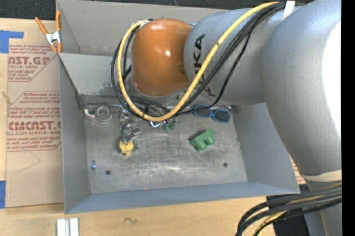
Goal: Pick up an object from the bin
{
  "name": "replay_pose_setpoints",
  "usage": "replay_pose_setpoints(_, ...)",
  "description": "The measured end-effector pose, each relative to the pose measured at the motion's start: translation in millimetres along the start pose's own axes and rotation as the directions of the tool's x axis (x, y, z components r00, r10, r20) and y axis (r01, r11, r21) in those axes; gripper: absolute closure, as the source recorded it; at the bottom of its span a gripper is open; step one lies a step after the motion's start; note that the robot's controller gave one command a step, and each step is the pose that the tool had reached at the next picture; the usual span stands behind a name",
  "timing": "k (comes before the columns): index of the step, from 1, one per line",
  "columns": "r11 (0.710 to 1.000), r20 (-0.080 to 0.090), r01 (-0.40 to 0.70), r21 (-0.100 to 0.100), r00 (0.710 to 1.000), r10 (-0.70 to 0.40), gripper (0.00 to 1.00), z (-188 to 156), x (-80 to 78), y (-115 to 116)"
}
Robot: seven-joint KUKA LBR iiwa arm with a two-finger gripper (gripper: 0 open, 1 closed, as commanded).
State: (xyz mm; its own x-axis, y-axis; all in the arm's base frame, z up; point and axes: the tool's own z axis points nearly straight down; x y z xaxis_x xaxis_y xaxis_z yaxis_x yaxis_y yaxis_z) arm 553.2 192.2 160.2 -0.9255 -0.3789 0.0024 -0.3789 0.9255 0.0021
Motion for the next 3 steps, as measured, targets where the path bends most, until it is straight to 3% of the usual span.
replay_pose_setpoints(1,0.997,0.001,0.076,0.002,0.997,-0.076,1.00,51,-22.6,-15)
replay_pose_setpoints(2,0.997,0.004,0.075,0.002,0.997,-0.075,0.00,48,-23.1,-15)
replay_pose_setpoints(3,0.947,0.007,0.320,0.003,0.947,-0.320,0.00,87,-1.3,-13)
